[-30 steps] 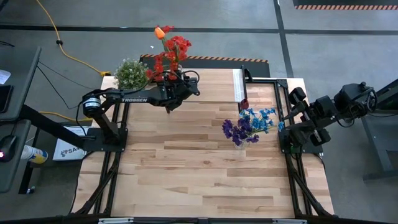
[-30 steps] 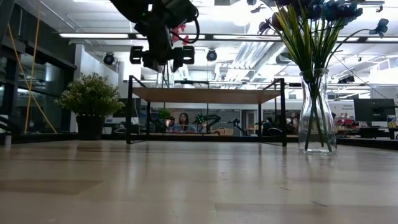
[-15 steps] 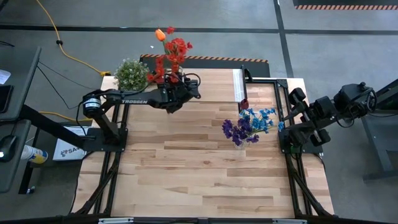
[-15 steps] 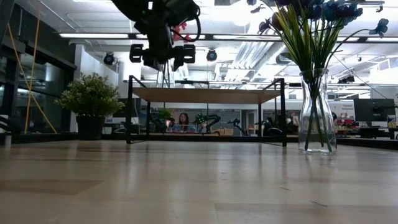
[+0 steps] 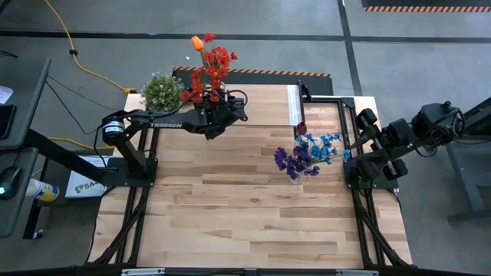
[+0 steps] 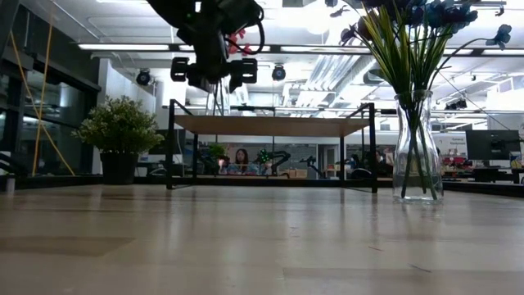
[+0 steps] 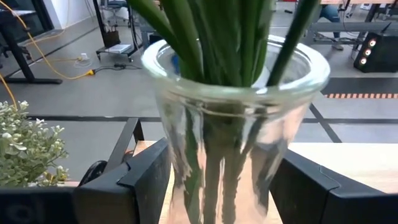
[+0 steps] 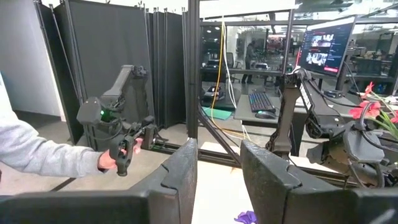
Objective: Pick and place flowers into a vace then onto a shelf
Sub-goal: Put the left transparent vase on the shelf
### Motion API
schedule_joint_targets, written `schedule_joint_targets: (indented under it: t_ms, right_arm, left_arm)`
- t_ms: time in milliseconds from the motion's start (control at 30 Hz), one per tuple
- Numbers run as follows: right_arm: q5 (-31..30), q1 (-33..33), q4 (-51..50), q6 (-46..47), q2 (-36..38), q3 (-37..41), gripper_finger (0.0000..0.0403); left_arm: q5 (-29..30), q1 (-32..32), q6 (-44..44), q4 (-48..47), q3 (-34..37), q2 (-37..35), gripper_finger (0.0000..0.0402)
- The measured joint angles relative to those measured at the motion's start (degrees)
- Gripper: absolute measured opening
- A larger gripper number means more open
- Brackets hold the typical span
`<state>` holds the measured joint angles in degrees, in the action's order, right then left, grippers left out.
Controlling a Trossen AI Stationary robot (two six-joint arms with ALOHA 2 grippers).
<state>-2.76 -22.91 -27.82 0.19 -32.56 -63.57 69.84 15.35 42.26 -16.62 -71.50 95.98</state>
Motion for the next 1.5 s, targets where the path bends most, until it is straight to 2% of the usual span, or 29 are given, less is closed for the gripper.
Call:
schedule_joint_targets:
  t_ms: [567,1133,1500]
  right_arm:
    - [0.0,0.0,-0.3,0.0,0.0,0.0,0.0114]
    - [0.6,0.0,-0.3,0.0,0.0,0.0,0.0114]
    - [0.6,0.0,-0.2,0.0,0.0,0.0,0.0114]
  left_arm:
    - [-2.0,0.0,0.0,-0.3,0.0,0.0,0.0309]
    - [-1.9,0.0,0.0,-1.6,0.0,0.0,0.0396]
    - [-1.0,-1.1,0.0,-1.5,0.0,0.0,0.0393]
